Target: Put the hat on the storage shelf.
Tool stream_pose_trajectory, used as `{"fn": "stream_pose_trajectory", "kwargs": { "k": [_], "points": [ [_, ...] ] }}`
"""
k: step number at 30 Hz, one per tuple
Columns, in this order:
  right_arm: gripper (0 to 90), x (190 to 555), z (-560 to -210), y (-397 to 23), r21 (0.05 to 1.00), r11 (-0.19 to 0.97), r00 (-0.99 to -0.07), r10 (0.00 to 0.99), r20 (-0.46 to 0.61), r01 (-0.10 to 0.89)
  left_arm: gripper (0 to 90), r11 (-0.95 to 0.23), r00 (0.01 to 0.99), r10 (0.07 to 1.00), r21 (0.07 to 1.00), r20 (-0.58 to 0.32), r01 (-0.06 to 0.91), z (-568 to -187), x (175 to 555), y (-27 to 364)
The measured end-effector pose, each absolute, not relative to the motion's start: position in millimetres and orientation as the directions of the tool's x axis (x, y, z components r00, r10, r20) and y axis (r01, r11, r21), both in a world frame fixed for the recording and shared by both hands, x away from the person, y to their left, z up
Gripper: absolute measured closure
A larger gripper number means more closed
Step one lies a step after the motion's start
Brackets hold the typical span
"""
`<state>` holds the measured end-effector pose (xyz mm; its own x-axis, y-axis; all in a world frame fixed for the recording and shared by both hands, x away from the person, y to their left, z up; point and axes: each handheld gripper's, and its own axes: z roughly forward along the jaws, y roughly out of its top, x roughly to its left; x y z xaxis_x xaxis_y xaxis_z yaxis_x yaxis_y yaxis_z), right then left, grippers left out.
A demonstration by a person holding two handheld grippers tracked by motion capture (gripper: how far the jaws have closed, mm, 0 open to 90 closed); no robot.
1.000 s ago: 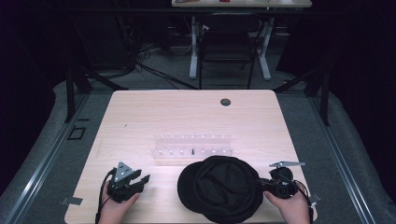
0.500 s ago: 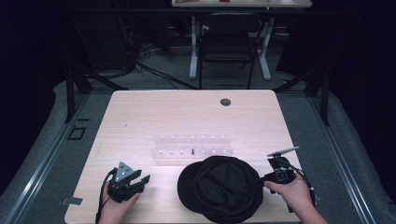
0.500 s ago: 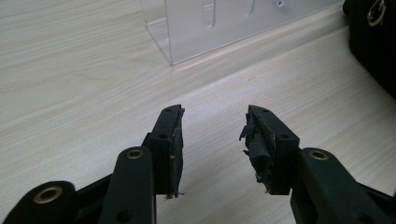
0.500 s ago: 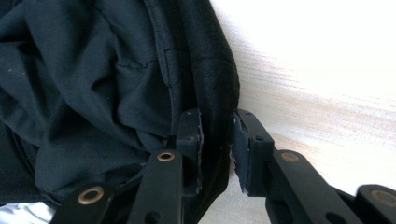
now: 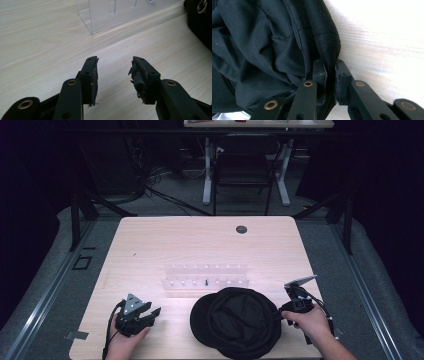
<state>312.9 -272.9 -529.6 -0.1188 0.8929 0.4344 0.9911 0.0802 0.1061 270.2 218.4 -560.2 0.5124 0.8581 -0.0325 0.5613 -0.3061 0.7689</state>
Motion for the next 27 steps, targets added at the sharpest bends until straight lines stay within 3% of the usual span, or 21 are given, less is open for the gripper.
{"fn": "stream_pose_trajectory", "kwargs": {
  "k": [6,12,27],
  "points": [
    [87.0,313,-526,-272,0.114,0.122,-0.160,0.883,0.441,0.986,56.6,-0.305,0.511,0.859,0.768,-0.034,0.563,-560,270,218],
    [87.6,309,-518,-276,0.155,0.085,-0.151,0.857,0.493,0.984,56.6,-0.309,0.512,0.858,0.768,-0.029,0.561,-560,270,218],
    [88.0,308,-474,-282,0.223,0.102,-0.220,0.764,0.607,0.970,56.5,-0.312,0.512,0.858,0.766,-0.027,0.562,-561,270,218]
  ]
}}
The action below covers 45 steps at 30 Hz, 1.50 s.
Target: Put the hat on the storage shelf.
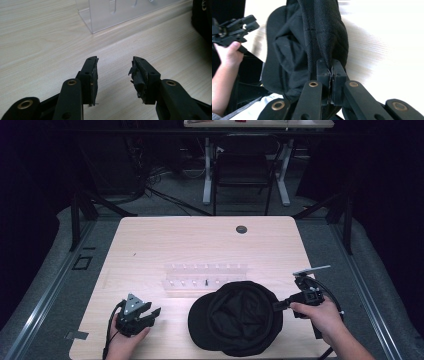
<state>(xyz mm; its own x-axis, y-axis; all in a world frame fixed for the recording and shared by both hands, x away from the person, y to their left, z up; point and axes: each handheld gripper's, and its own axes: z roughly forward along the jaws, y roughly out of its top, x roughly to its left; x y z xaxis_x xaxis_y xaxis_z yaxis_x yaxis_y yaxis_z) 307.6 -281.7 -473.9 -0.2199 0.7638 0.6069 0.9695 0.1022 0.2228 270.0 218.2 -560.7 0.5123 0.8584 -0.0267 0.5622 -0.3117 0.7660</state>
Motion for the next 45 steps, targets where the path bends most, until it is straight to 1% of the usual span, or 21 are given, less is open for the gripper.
{"fn": "stream_pose_trajectory", "kwargs": {
  "k": [4,7,15,19,25,31,39,45],
  "points": [
    [88.0,306,-468,-281,0.234,0.071,-0.206,0.754,0.624,0.970,56.3,-0.312,0.513,0.858,0.766,-0.027,0.562,-561,270,218],
    [87.9,305,-460,-282,0.253,0.082,-0.230,0.735,0.638,0.964,56.1,-0.309,0.509,0.860,0.764,-0.030,0.566,-561,270,218],
    [87.9,302,-444,-280,0.282,0.063,-0.246,0.689,0.681,0.957,56.0,-0.309,0.511,0.859,0.763,-0.033,0.568,-562,270,217],
    [87.9,301,-435,-278,0.299,0.049,-0.260,0.642,0.722,0.953,55.9,-0.308,0.510,0.860,0.762,-0.034,0.569,-562,270,217],
    [88.1,301,-426,-274,0.321,0.054,-0.288,0.599,0.747,0.946,55.8,-0.311,0.509,0.860,0.762,-0.028,0.568,-562,270,218],
    [88.3,300,-420,-271,0.313,0.059,-0.290,0.563,0.774,0.948,55.7,-0.315,0.510,0.860,0.760,-0.025,0.569,-561,270,218],
    [88.2,300,-411,-274,0.311,0.018,-0.275,0.514,0.812,0.950,55.6,-0.312,0.508,0.861,0.760,-0.027,0.570,-562,270,218],
    [88.1,299,-401,-274,0.329,0.003,-0.286,0.501,0.817,0.944,55.6,-0.313,0.507,0.862,0.760,-0.025,0.570,-562,270,218]
  ]
}}
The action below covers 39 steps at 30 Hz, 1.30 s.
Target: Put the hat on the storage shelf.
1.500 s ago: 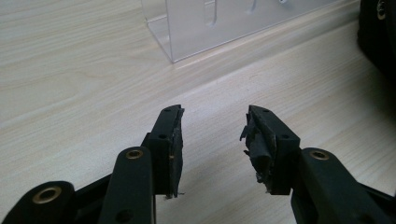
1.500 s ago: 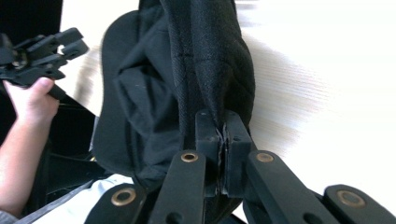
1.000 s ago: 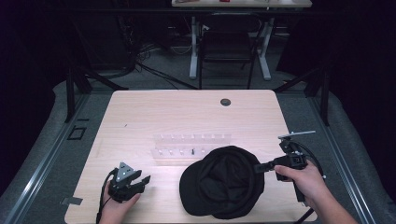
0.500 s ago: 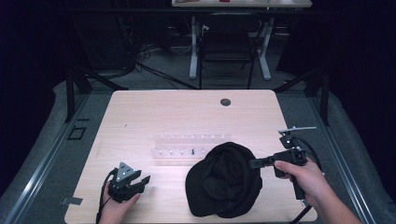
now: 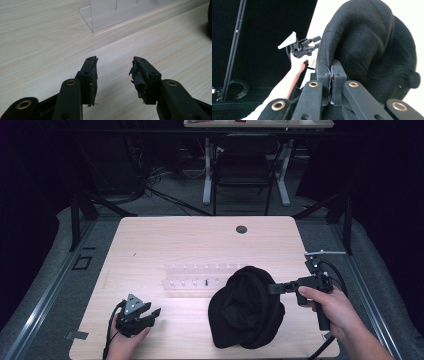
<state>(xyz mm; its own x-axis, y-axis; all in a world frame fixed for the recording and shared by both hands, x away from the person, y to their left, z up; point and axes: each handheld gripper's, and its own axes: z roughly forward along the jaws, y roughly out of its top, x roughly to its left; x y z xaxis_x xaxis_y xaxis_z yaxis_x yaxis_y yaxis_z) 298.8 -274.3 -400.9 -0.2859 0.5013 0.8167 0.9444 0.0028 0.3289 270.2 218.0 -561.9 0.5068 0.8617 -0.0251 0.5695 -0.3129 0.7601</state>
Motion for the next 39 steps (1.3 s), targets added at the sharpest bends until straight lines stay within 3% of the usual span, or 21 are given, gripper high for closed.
{"fn": "stream_pose_trajectory", "kwargs": {
  "k": [17,39],
  "points": [
    [88.2,297,-369,-289,0.412,-0.055,-0.333,0.495,0.802,0.910,55.6,-0.311,0.505,0.863,0.761,-0.026,0.570,-562,271,218],
    [88.2,303,-351,-290,0.446,-0.122,-0.348,0.458,0.818,0.887,54.9,-0.316,0.507,0.861,0.757,-0.024,0.572,-563,271,219]
  ]
}}
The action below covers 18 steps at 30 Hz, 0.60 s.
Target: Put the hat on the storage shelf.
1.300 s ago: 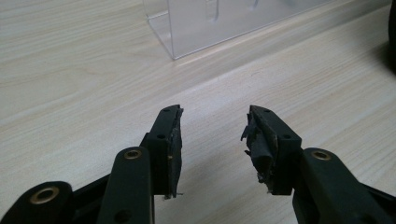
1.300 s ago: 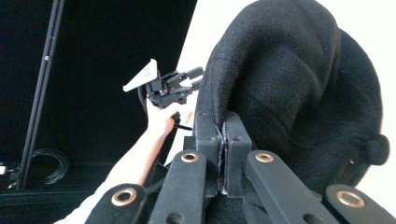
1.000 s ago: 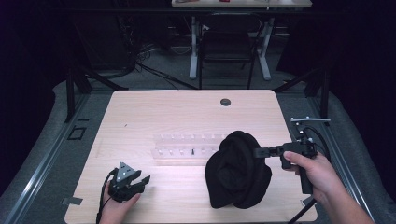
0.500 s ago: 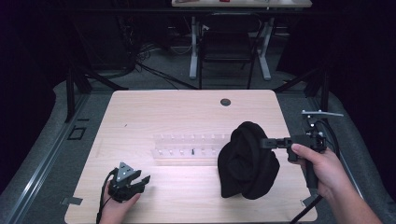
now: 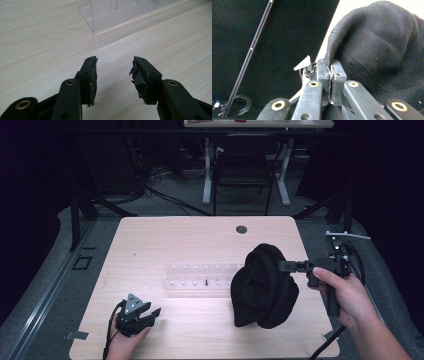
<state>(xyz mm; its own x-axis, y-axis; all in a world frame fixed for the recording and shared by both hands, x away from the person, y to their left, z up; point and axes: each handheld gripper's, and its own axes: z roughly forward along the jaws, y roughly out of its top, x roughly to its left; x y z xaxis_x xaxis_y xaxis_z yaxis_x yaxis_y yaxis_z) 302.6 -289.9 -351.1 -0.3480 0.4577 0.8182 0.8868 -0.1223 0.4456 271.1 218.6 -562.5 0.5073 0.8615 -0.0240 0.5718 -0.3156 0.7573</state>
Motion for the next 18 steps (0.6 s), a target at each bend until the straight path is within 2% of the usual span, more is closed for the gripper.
{"fn": "stream_pose_trajectory", "kwargs": {
  "k": [18],
  "points": [
    [88.2,314,-329,-284,0.484,-0.163,-0.375,0.441,0.815,0.860,53.7,-0.311,0.508,0.861,0.759,-0.030,0.572,-563,272,218]
  ]
}}
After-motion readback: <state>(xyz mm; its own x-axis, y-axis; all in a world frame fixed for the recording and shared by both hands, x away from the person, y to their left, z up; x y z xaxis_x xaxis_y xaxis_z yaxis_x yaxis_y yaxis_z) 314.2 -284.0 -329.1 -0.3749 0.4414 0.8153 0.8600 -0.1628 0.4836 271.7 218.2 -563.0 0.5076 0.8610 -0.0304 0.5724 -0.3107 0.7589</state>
